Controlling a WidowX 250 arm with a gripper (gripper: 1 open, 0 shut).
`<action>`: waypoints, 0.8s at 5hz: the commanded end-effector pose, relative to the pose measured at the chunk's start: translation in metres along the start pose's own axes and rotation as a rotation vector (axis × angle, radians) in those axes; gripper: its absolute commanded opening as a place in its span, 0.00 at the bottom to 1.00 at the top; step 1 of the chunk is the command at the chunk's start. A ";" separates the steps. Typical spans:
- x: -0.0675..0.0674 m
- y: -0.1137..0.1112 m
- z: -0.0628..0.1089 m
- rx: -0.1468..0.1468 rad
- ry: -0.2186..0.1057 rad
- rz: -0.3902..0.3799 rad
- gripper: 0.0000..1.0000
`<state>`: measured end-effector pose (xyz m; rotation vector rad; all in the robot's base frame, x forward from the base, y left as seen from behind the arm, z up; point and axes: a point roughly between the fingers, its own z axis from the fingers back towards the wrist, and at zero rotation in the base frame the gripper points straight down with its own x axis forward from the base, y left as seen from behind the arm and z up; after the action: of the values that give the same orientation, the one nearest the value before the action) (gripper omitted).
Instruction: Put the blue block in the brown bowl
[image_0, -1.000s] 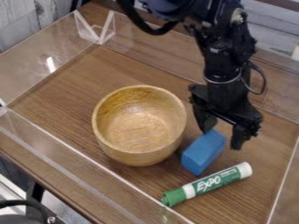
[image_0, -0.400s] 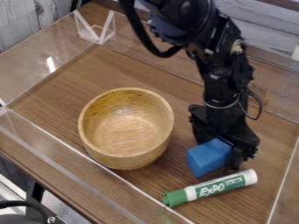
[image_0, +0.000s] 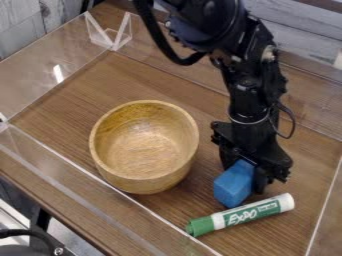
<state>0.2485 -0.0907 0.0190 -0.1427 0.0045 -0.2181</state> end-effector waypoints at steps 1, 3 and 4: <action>0.003 -0.004 0.014 0.003 -0.018 -0.008 0.00; 0.002 -0.005 0.023 0.008 -0.008 -0.006 0.00; 0.003 -0.005 0.027 0.011 -0.011 -0.004 0.00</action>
<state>0.2391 -0.0869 0.0298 -0.1233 0.0612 -0.2059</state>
